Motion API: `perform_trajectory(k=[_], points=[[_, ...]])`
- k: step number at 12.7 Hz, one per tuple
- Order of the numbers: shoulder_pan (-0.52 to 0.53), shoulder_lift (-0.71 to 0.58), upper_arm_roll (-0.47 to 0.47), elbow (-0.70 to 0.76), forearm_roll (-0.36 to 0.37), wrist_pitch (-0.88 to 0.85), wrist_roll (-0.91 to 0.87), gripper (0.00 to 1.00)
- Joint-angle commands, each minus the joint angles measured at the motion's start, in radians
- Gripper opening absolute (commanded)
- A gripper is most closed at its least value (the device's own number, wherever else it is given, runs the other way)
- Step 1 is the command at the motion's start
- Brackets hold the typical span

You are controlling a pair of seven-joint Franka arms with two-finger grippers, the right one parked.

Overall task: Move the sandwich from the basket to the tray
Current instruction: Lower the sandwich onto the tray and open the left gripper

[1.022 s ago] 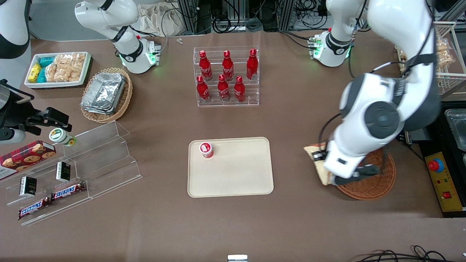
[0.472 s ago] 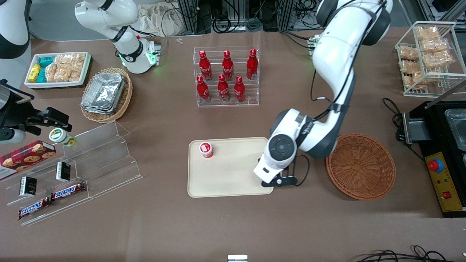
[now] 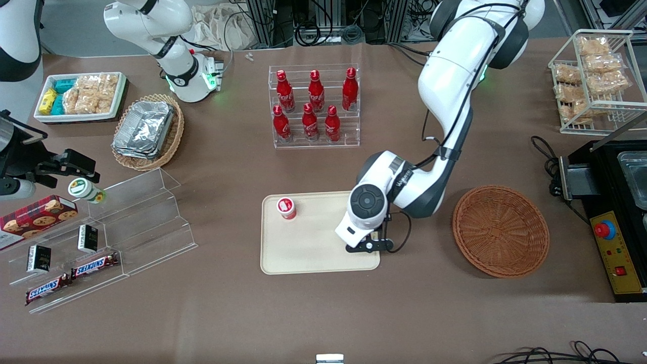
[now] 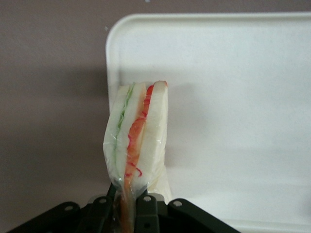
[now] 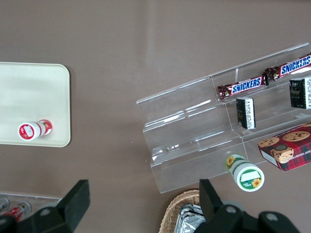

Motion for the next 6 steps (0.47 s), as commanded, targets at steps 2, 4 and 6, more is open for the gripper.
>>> perform_trajectory(k=[2, 4, 6], points=[[-0.029, 0.036, 0.010, 0.032, 0.011, -0.006, -0.048, 0.00], [-0.029, 0.041, 0.011, 0.034, 0.009, -0.006, -0.045, 0.69], [-0.029, 0.041, 0.011, 0.034, 0.012, -0.006, -0.040, 0.99]])
